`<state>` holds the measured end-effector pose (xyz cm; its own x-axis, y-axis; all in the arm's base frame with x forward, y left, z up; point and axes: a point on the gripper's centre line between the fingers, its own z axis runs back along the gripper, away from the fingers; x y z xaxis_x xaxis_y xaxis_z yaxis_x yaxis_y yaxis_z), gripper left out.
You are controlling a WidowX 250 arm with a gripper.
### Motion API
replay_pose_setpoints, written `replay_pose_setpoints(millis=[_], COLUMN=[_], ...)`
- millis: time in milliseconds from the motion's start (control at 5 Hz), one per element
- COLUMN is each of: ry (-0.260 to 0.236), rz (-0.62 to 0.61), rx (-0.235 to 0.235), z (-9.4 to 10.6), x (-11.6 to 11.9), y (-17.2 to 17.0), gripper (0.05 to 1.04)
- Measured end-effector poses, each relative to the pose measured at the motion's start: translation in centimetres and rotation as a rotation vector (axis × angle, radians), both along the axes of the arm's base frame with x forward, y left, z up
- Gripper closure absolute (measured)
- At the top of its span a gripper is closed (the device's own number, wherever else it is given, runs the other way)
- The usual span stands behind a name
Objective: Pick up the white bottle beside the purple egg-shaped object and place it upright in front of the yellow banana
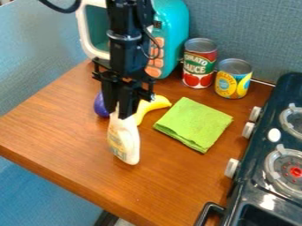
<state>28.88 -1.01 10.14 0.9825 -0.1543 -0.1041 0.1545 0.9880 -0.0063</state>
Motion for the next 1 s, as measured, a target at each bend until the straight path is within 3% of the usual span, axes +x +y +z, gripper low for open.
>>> replay_pose_setpoints(millis=[600,800,1000], ry=[-0.046,-0.049,-0.052], rz=[-0.036,-0.031,0.010], rx=[-0.044,-0.051,-0.043], z=[-0.6,-0.8,-1.1], x=[0.3,0.6,0.5], y=[-2.9,-3.2,-3.1], gripper=[0.699,0.634,0.320])
